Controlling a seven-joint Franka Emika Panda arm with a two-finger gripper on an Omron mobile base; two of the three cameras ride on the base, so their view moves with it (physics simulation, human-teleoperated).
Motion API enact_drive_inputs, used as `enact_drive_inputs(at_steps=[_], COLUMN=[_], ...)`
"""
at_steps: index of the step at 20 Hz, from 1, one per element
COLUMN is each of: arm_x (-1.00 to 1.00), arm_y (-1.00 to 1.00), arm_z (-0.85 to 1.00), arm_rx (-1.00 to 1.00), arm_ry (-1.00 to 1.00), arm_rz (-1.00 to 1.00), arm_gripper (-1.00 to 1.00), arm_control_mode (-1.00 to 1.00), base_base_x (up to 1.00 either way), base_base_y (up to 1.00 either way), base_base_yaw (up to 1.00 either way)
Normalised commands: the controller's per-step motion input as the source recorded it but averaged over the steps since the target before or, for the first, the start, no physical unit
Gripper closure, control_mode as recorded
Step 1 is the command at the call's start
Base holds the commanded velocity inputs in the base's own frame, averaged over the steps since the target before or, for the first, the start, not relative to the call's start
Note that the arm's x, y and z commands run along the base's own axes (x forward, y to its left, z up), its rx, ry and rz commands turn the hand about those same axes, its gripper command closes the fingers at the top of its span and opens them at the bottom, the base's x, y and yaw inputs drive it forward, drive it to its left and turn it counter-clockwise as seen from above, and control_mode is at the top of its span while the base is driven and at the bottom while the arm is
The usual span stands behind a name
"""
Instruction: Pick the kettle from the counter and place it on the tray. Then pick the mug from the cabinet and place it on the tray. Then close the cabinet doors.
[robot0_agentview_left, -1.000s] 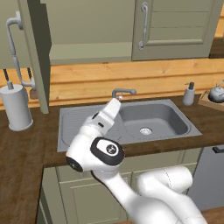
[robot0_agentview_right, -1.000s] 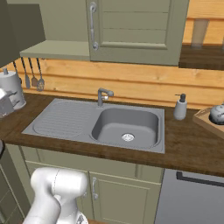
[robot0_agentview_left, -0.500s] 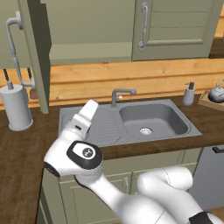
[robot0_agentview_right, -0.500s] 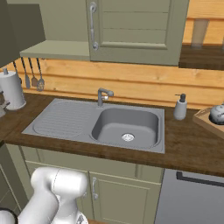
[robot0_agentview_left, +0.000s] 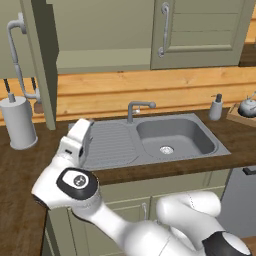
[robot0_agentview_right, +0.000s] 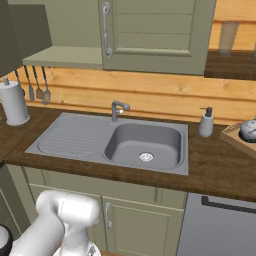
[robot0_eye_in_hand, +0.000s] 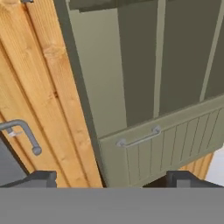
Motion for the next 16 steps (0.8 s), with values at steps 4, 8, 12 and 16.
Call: enact_drive_inputs(at_steps=[4,8,12,16], arm_x=[0.00,0.00,0.00,-0.05], arm_y=[0.42,0.54,0.49,0.22], arm_z=[0.00,0.05,0.12,0.32], arm_rx=[-0.07,-0.10,-0.08,-0.02], arm_ry=[0.04,0.06,0.06,0.04], arm_rz=[0.00,0.00,0.00,0.00], arm_gripper=[-1.00,-1.00,-1.00,-1.00], arm_control_mode=[-1.00,-1.00,-1.00,-1.00], base_base_x=[0.00,0.00,0.00,0.00], base_base_y=[0.00,0.00,0.00,0.00], base_base_yaw=[0.00,0.00,0.00,0.00])
